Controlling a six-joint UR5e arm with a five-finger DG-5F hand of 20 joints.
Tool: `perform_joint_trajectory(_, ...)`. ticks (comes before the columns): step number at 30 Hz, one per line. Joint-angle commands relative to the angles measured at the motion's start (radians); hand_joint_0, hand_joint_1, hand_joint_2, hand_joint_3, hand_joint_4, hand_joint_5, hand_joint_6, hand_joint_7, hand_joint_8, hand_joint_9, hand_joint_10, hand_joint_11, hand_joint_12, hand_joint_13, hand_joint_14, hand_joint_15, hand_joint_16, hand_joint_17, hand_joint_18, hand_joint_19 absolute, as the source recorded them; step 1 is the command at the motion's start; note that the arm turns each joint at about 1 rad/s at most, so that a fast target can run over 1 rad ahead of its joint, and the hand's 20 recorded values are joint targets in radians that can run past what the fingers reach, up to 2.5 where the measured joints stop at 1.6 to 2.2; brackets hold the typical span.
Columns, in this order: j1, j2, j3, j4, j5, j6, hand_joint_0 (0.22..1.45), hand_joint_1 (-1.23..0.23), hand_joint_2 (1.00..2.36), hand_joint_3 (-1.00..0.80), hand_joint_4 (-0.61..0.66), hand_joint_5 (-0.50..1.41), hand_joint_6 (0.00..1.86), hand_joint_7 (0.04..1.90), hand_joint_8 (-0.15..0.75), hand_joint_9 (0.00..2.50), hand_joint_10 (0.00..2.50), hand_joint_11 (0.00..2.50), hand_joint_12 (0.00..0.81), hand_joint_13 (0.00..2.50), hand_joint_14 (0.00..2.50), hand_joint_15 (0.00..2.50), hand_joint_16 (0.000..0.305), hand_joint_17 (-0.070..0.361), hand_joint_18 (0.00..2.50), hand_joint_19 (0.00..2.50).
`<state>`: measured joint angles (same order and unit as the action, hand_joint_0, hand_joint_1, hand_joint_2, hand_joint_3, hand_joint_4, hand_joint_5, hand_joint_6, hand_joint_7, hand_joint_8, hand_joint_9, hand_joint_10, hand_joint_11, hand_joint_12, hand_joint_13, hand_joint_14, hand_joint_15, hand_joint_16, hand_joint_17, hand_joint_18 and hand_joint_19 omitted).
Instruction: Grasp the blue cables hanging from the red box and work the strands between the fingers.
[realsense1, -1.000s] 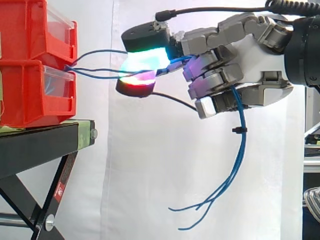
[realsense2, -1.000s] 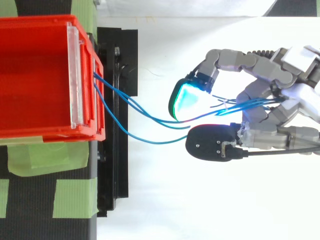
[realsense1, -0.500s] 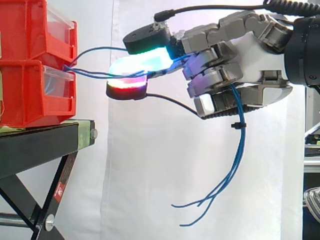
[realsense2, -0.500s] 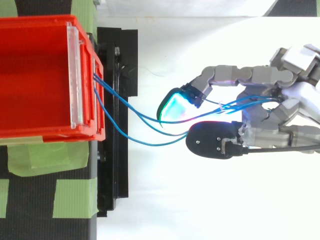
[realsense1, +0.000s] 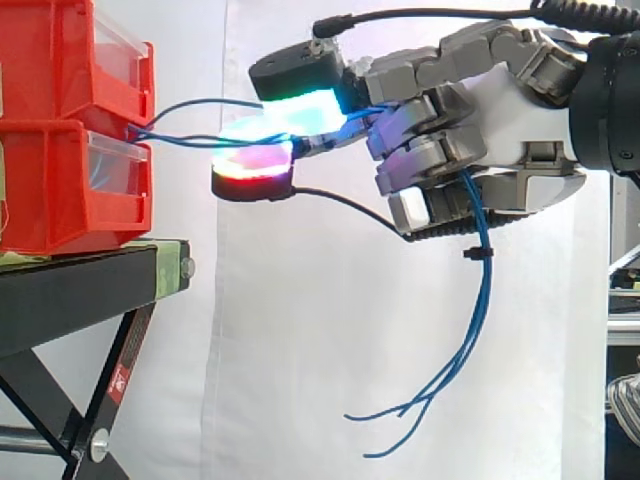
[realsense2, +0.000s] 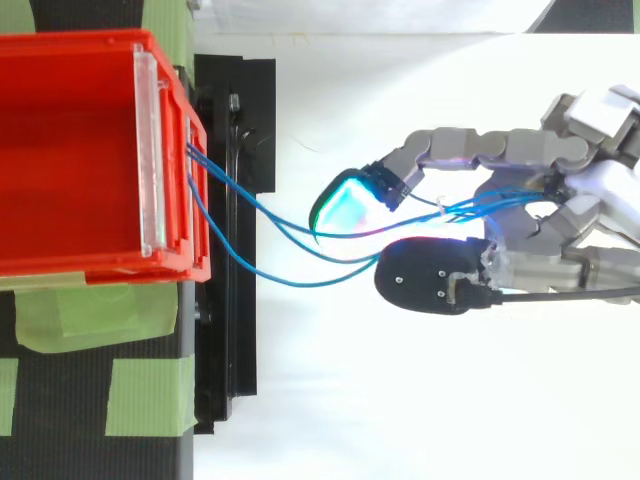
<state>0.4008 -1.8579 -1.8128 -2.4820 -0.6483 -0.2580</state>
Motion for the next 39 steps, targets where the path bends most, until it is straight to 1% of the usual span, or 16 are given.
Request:
perform_joint_trajectory(1,-0.002,0.000,0.000,0.000,0.001,0.005,1.03,-0.72,1.02,-0.25,0.36,0.41,0.02,0.88,0.478,1.74,2.50,2.50,0.586,1.94,2.50,1.60,0.255,0.191,2.50,0.58)
perform_joint_trajectory(4,-0.002,0.000,0.000,0.002,0.001,0.011,1.26,-0.70,1.02,-0.06,0.32,0.50,0.02,0.88,0.478,1.74,2.50,2.50,0.586,1.94,2.50,1.60,0.255,0.191,2.50,0.58)
perform_joint_trajectory(6,-0.002,0.000,0.001,0.002,-0.001,0.023,1.28,-0.69,1.02,0.04,0.31,0.55,0.01,0.87,0.478,1.74,2.50,2.50,0.586,1.94,2.50,1.60,0.255,0.191,2.50,0.58)
perform_joint_trajectory(9,0.000,0.000,0.001,0.002,-0.001,0.056,1.08,-0.73,1.00,0.17,0.34,0.54,0.01,0.83,0.478,1.74,2.50,2.50,0.586,1.94,2.50,1.60,0.255,0.191,2.50,0.58)
perform_joint_trajectory(11,0.000,0.000,0.001,0.002,-0.001,0.065,0.89,-0.71,1.12,0.05,0.39,0.52,0.01,0.82,0.478,1.74,2.50,2.50,0.586,1.94,2.50,1.60,0.255,0.191,2.50,0.58)
perform_joint_trajectory(13,0.000,0.000,0.000,0.000,0.001,0.075,0.83,-0.69,1.09,-0.06,0.41,0.51,0.01,0.83,0.478,1.74,2.50,2.50,0.586,1.94,2.50,1.60,0.255,0.191,2.50,0.58)
perform_joint_trajectory(16,0.000,0.000,0.000,0.000,0.001,0.083,1.23,-0.68,1.01,0.17,0.32,0.52,0.01,0.86,0.478,1.74,2.50,2.50,0.586,1.94,2.50,1.60,0.255,0.191,2.50,0.58)
perform_joint_trajectory(20,0.001,0.002,0.004,0.002,0.001,0.083,1.30,-0.68,1.01,0.23,0.28,0.56,0.01,0.84,0.478,1.74,2.50,2.50,0.586,1.94,2.50,1.60,0.255,0.191,2.50,0.58)
perform_joint_trajectory(23,0.000,0.000,0.015,-0.002,0.001,0.085,0.97,-0.75,1.00,0.07,0.33,0.49,0.01,0.75,0.478,1.74,2.50,2.50,0.586,1.94,2.50,1.60,0.255,0.191,2.50,0.58)
perform_joint_trajectory(24,0.000,0.002,0.020,-0.003,0.001,0.088,0.84,-0.70,1.01,-0.13,0.36,0.44,0.01,0.71,0.478,1.74,2.50,2.50,0.586,1.94,2.50,1.60,0.255,0.191,2.50,0.58)
perform_joint_trajectory(25,0.000,0.002,0.024,-0.006,0.001,0.088,0.83,-0.69,1.01,-0.20,0.36,0.41,0.01,0.68,0.478,1.74,2.50,2.50,0.586,1.94,2.50,1.60,0.255,0.191,2.50,0.58)
perform_joint_trajectory(26,0.000,0.002,0.027,-0.008,0.001,0.089,0.84,-0.69,1.01,-0.23,0.35,0.40,0.01,0.67,0.478,1.74,2.50,2.50,0.586,1.94,2.50,1.60,0.255,0.191,2.50,0.58)
perform_joint_trajectory(30,0.000,0.002,0.030,-0.021,-0.002,0.099,1.25,-0.68,1.02,-0.08,0.27,0.35,0.00,0.62,0.478,1.74,2.50,2.50,0.586,1.94,2.50,1.60,0.255,0.191,2.50,0.58)
perform_joint_trajectory(33,0.001,0.016,0.030,-0.025,0.001,0.102,1.29,-0.68,1.02,-0.09,0.25,0.36,0.00,0.61,0.478,1.74,2.50,2.50,0.586,1.94,2.50,1.60,0.255,0.191,2.50,0.58)
perform_joint_trajectory(38,0.001,0.059,0.030,-0.063,0.001,0.088,1.03,-0.71,1.01,-0.19,0.30,0.31,0.00,0.62,0.478,1.74,2.50,2.50,0.586,1.94,2.50,1.60,0.255,0.191,2.50,0.58)
perform_joint_trajectory(39,0.001,0.063,0.030,-0.069,0.001,0.088,0.89,-0.68,1.01,-0.38,0.33,0.30,0.01,0.63,0.478,1.74,2.50,2.50,0.586,1.94,2.50,1.60,0.255,0.191,2.50,0.58)
